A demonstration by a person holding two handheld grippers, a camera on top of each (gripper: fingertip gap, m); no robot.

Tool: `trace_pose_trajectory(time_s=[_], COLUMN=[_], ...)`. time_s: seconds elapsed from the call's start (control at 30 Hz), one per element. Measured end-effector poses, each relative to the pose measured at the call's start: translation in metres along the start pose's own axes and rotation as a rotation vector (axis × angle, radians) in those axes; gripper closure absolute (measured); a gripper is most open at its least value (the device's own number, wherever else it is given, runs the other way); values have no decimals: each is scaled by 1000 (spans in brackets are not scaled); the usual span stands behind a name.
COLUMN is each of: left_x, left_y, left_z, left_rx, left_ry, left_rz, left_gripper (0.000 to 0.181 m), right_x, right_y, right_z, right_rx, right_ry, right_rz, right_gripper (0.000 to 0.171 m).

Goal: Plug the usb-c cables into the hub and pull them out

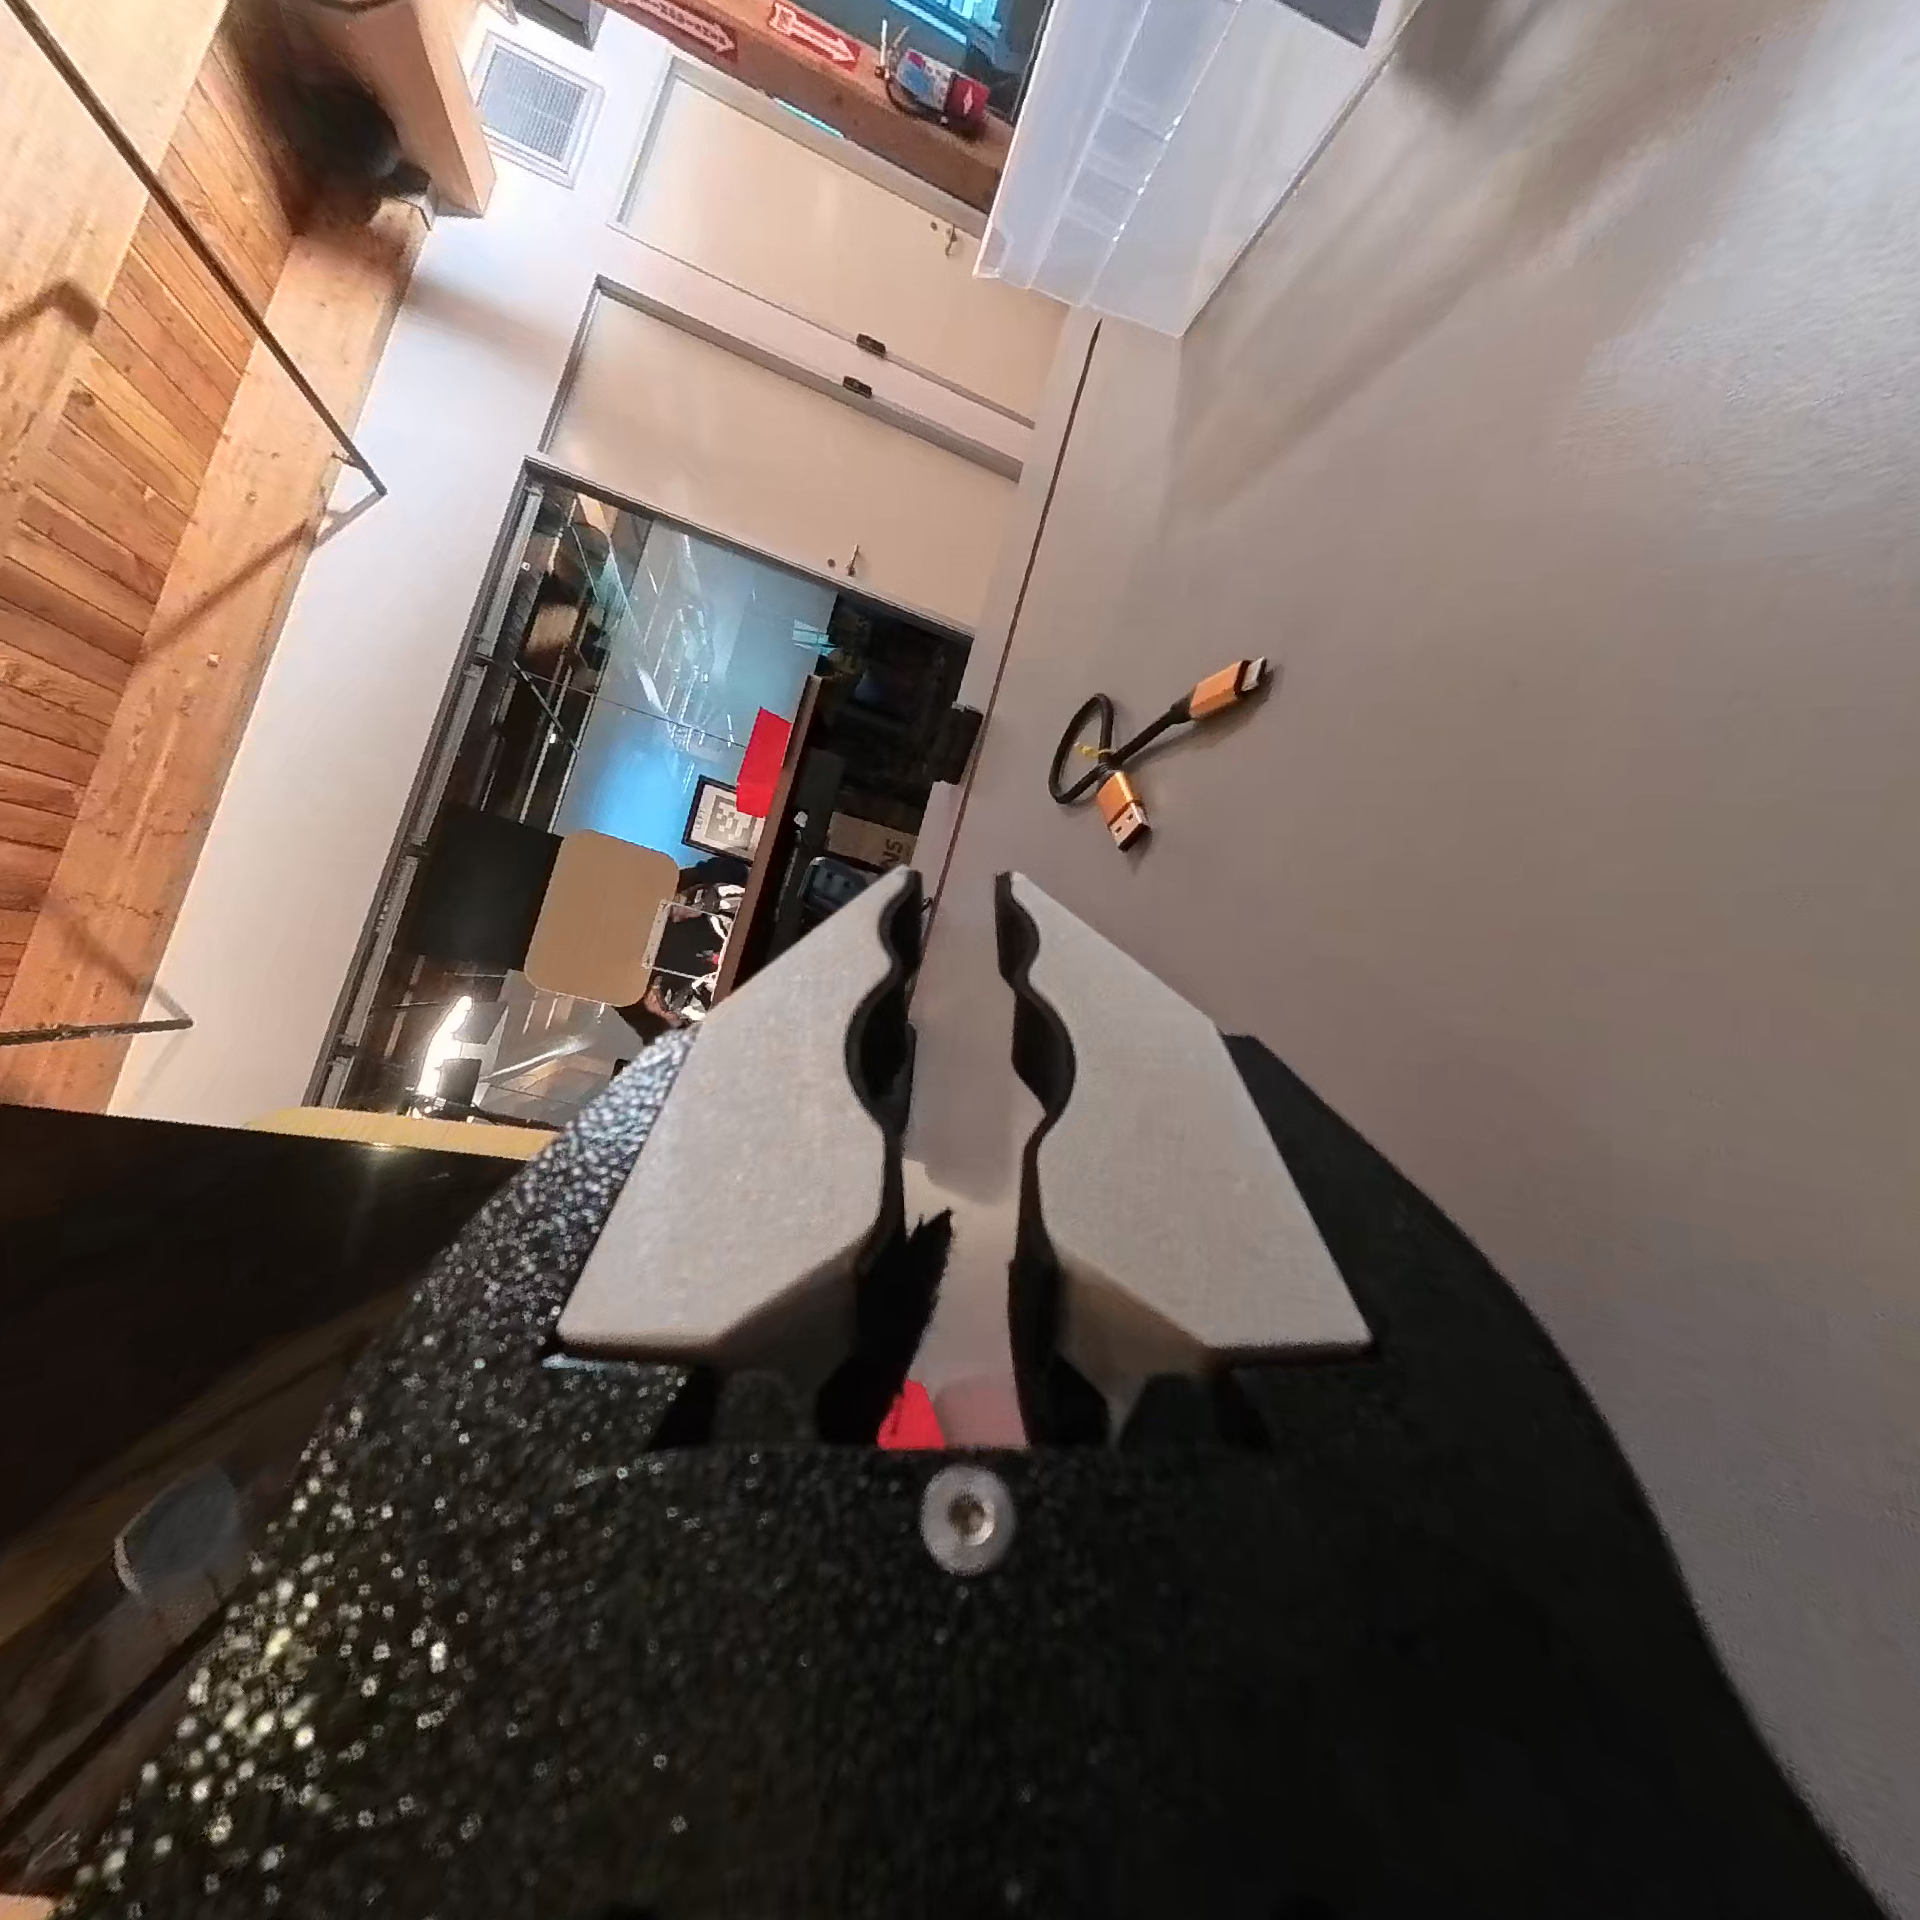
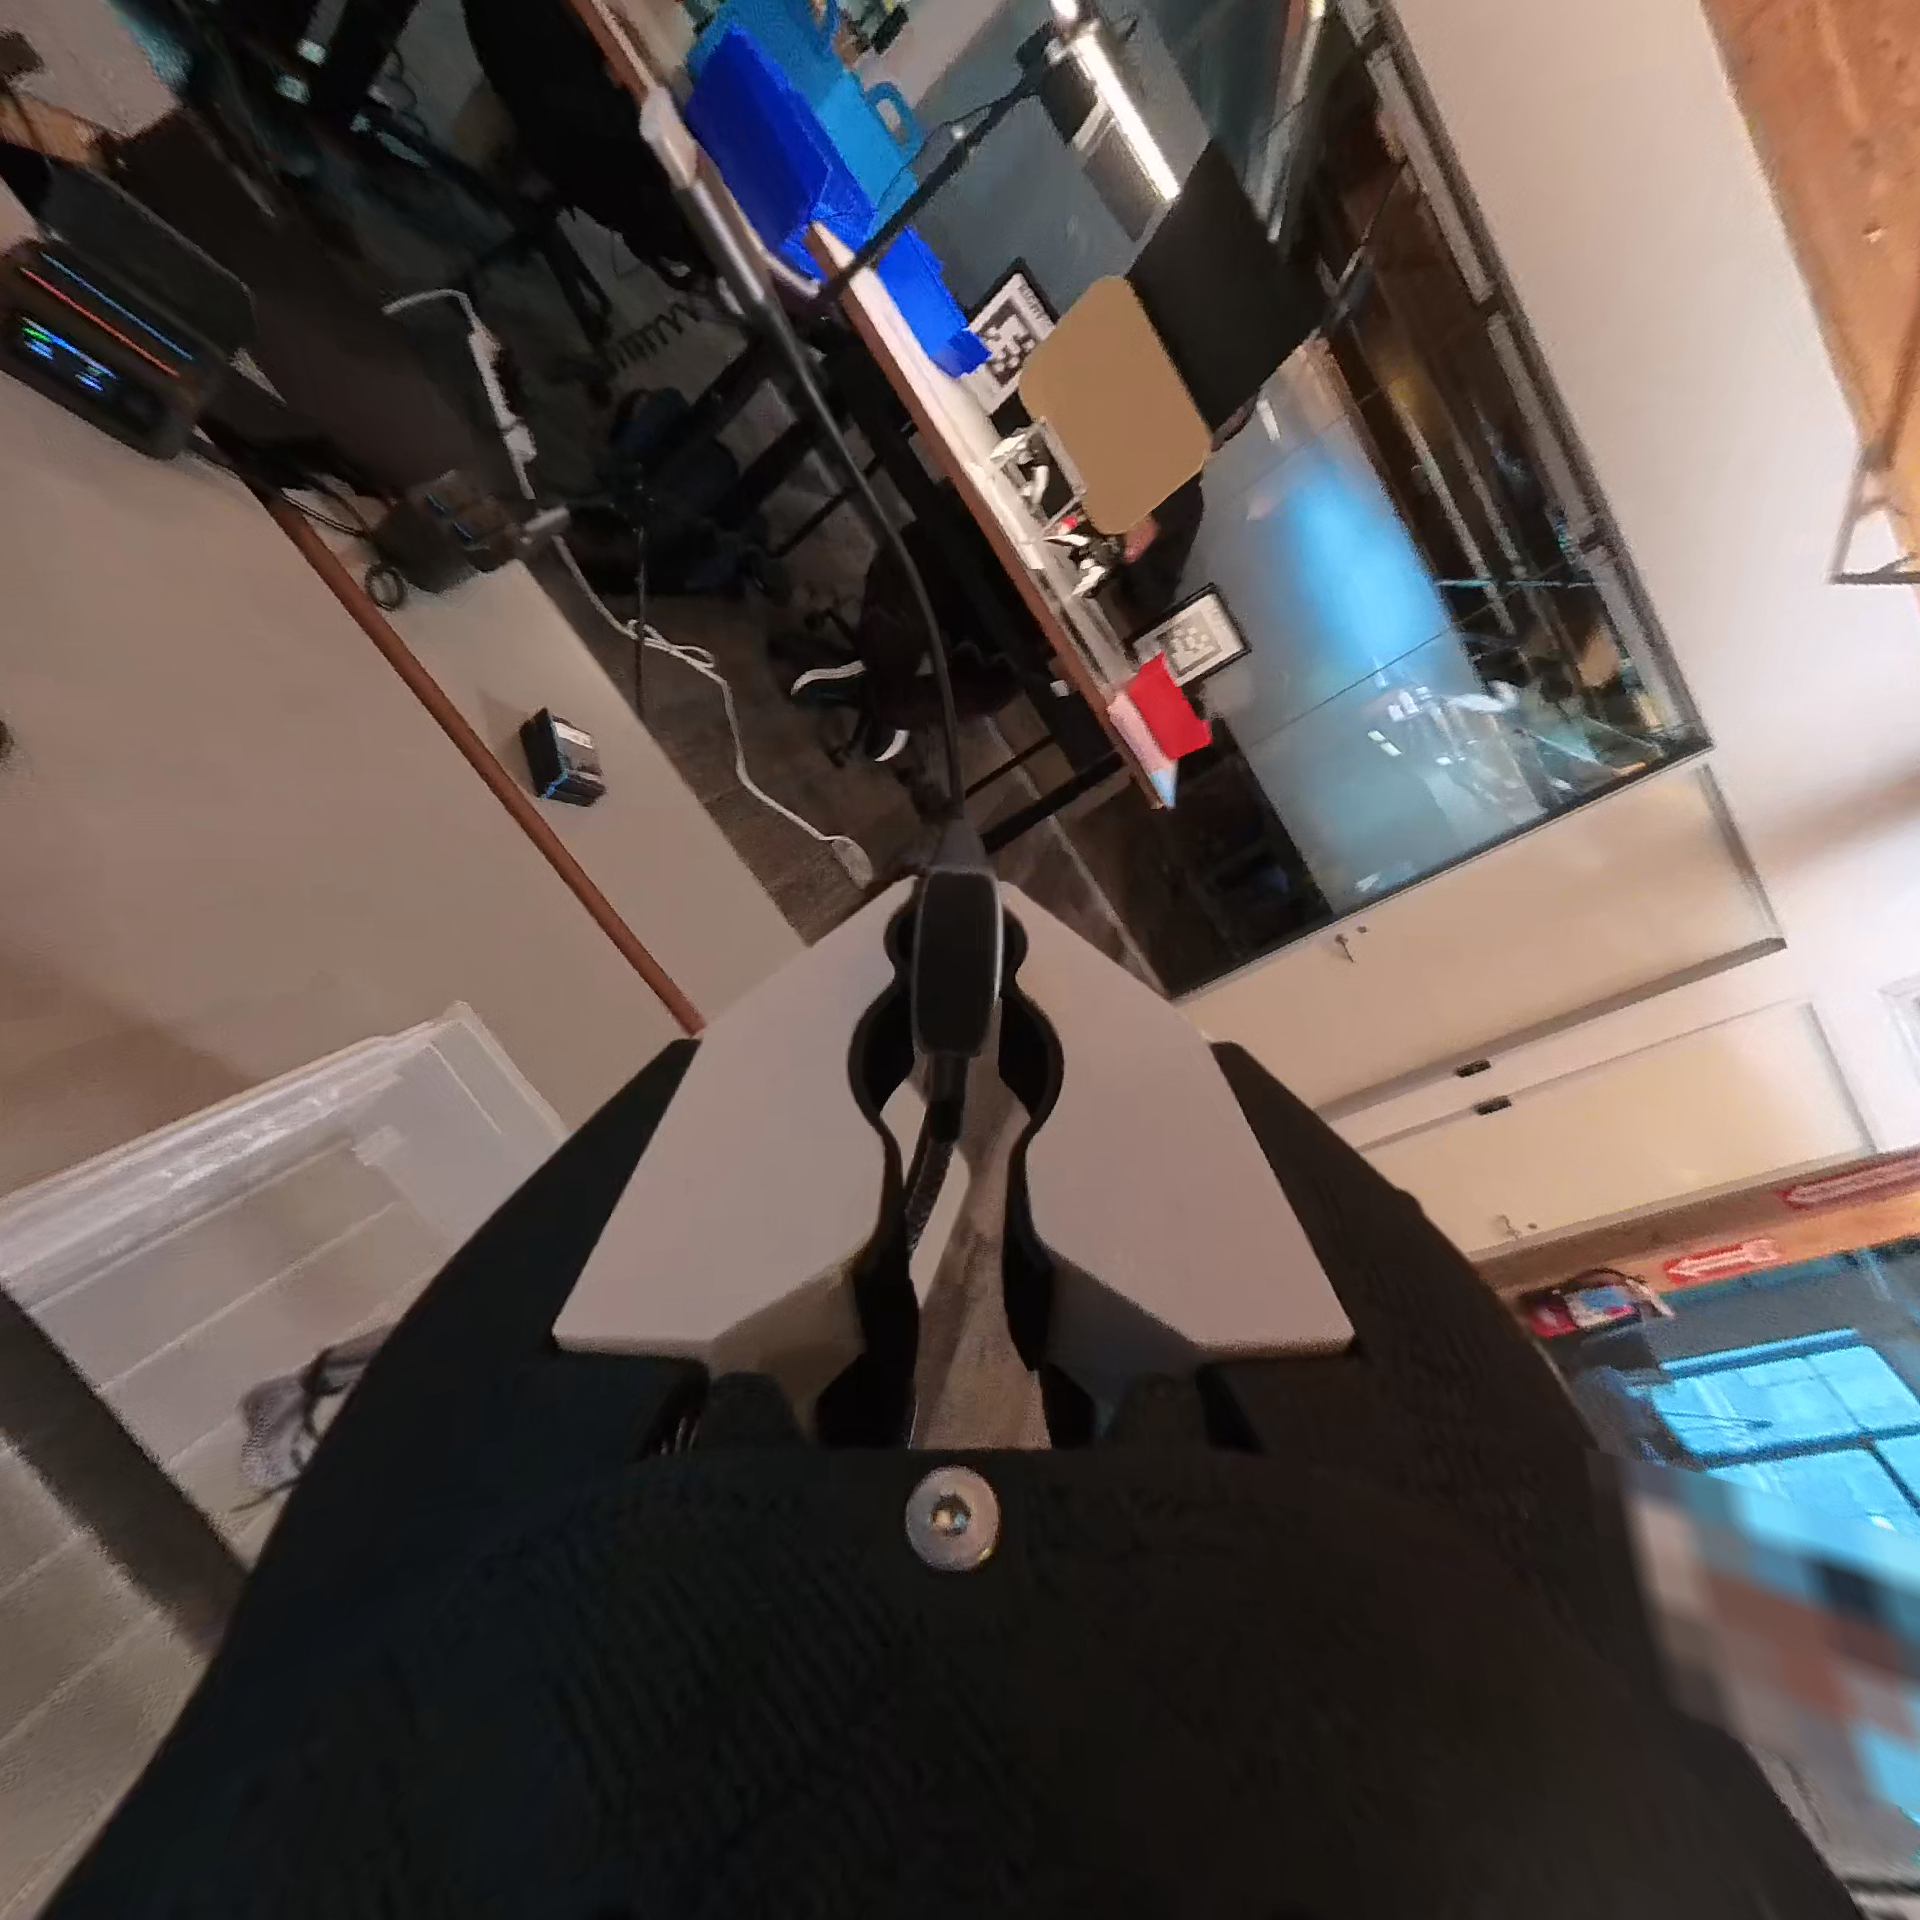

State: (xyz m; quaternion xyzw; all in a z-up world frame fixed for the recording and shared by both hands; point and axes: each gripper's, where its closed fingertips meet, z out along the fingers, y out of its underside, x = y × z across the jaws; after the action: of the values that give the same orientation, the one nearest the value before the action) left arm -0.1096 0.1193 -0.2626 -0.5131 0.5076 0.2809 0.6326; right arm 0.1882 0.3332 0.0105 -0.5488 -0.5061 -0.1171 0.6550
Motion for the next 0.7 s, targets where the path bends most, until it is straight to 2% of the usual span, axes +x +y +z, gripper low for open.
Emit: trace_pose_trajectory(time_s=[0.17,0.27,0.5,0.6,0.7], left_x=[1,2,5,7,9], left_y=[0,0,0,0,-1], left_z=[0,1,3,4,4], left_rx=[-1,0,-3,0,0], left_ry=[1,8,21,30,38], left_rz=[0,-1,12,15,29], left_gripper=[170,171,172,173,173], right_x=[-13,-41,-114,-134,-138], right_y=[41,74,130,153,159], right_z=[3,9,10,6,9], right_rx=[19,-41,-222,-351,-425], right_ry=[162,177,-114,-307,-405], right_rz=[-95,-169,-295,-201,-47], right_gripper=[162,163,162,163,163])
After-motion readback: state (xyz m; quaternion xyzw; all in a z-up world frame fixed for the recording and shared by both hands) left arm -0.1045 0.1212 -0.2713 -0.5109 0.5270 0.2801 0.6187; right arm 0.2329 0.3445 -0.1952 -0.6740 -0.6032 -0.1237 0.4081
